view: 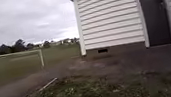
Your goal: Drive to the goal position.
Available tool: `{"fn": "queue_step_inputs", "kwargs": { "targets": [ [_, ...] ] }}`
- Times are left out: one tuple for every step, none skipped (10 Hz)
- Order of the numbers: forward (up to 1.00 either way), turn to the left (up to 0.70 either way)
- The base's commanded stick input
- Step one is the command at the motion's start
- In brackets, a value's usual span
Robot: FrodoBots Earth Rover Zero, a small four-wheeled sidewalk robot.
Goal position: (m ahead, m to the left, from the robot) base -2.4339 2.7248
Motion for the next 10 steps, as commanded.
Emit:
{"fn": "queue_step_inputs", "kwargs": {
  "targets": [
    [0.7,-0.34],
    [0.7,-0.34],
    [0.7,-0.34],
    [0.7,-0.34],
    [0.7,-0.34],
    [0.7,-0.06],
    [0.7,-0.01],
    [0.7,0.01],
    [0.7,0.01],
    [0.7,0.01]
  ]
}}
